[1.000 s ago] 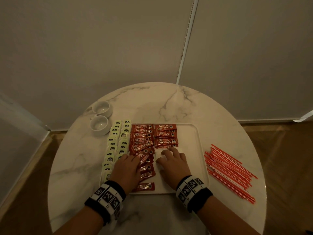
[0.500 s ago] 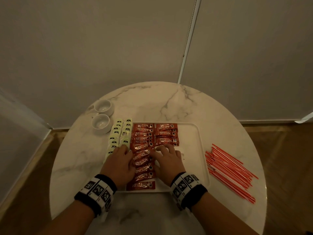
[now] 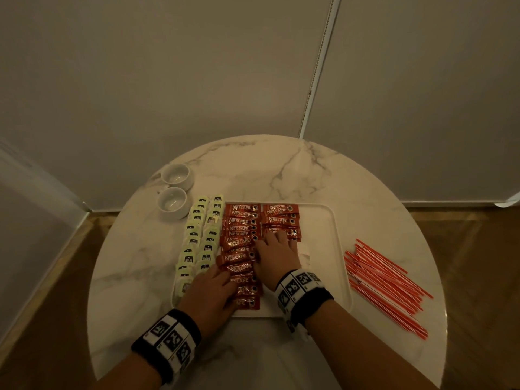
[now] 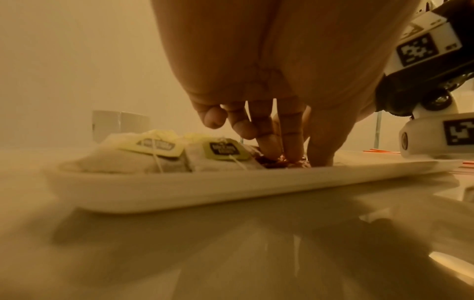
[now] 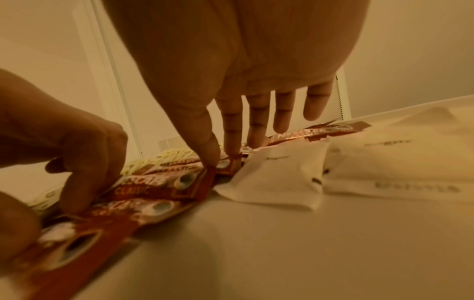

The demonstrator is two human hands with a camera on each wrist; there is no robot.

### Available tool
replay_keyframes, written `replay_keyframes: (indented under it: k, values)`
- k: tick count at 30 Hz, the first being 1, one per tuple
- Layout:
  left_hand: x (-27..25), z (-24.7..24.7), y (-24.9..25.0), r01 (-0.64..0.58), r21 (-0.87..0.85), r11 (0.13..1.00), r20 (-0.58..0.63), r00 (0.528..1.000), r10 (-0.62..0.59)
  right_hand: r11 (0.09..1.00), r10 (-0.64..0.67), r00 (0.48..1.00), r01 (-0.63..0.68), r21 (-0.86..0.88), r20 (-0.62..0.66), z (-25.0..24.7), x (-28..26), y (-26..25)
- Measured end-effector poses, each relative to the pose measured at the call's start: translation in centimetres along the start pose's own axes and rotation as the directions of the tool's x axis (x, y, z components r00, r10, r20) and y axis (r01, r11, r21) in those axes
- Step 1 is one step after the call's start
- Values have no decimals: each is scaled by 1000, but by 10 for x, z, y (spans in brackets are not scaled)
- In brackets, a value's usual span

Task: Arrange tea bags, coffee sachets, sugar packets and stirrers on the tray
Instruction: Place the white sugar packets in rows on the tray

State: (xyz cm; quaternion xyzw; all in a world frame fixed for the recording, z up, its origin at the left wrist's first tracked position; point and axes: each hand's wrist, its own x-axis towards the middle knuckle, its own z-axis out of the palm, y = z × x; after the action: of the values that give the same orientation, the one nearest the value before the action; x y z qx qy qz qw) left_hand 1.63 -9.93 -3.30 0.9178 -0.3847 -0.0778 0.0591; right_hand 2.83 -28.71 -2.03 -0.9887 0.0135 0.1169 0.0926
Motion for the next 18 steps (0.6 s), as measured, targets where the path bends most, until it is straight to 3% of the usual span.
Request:
replay_keyframes:
  k: [10, 14, 18]
  values:
    - [0, 2, -2, 17, -10, 1000, -19, 1000, -17, 999, -47, 999, 47, -9, -3, -2, 0, -2]
    - [5, -1, -5, 74, -69, 995, -80, 994, -80, 991, 63, 993, -50, 121, -101, -11, -9, 14]
    - [20, -16, 0, 129, -121, 984, -136, 980, -145, 961, 224, 971, -205, 188, -86, -12, -34, 49]
